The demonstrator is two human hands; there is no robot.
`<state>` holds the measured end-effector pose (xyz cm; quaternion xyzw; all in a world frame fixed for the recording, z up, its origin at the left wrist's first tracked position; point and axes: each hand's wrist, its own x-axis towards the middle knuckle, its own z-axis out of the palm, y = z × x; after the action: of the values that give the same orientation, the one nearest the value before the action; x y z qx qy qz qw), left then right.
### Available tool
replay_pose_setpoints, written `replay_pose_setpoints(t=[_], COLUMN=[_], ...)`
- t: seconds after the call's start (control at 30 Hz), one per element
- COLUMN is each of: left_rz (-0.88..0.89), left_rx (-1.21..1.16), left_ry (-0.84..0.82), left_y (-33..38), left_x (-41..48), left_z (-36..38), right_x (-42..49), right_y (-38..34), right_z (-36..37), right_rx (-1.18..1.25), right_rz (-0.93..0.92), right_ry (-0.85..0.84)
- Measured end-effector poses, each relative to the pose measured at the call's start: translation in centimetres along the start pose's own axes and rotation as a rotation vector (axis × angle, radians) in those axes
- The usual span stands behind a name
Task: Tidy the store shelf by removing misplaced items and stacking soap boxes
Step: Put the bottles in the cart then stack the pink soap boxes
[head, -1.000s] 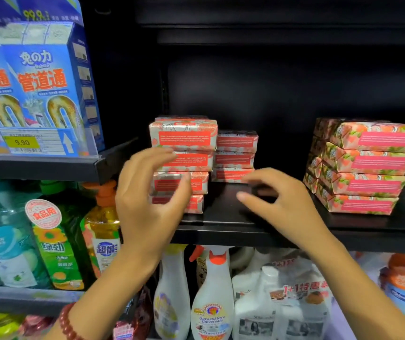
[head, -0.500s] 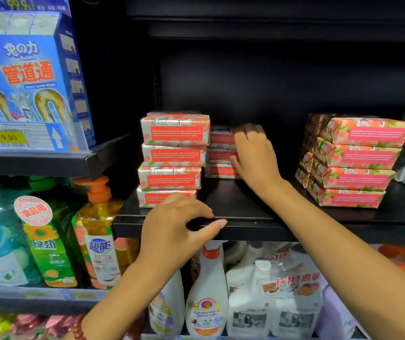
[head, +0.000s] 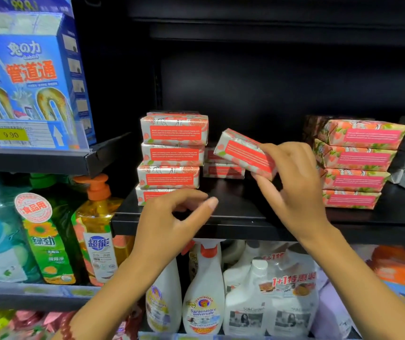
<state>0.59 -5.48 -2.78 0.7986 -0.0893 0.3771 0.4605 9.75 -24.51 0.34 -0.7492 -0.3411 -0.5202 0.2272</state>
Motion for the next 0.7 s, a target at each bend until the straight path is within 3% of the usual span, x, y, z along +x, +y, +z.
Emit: replay_pose_setpoints(t=[0.1,0.23,0.4,0.47,0.63,0.7], left_rz=[-0.146,-0.458,-0.405,-0.389,-0.234,-0.159], left_rx=[-0.238,-0.568,-0.591,-0.635,-0.567,-0.509], left_ry=[-0.003,-0.186,-0.252,-0.238,-0.177,-0.150], left_y=[1.4,2.9,2.5,2.3,2.5,2.7], left_x=[0.9,2.0,1.6,1.1,0.4,0.3], left_z=[-0.5,-1.6,-1.8,-1.9,-1.5,-1.2], right_x=[-1.2,-2.1,-2.3,-2.1,-1.0,-0.7], right_y=[-1.0,-2.4,-3.1,-3.1,-3.9,-3.8], right_z=[-1.4,-1.9,-1.6,-2.3,-4.2,-4.5], right_rx=[0.045,0.086,0.181,0.264,0.806,0.862], right_rz=[-0.128,-0.313,-0.345,-0.228,0.383,0.446], right_ry=[0.145,0.140,0.029,-0.109,-0.344,-0.365])
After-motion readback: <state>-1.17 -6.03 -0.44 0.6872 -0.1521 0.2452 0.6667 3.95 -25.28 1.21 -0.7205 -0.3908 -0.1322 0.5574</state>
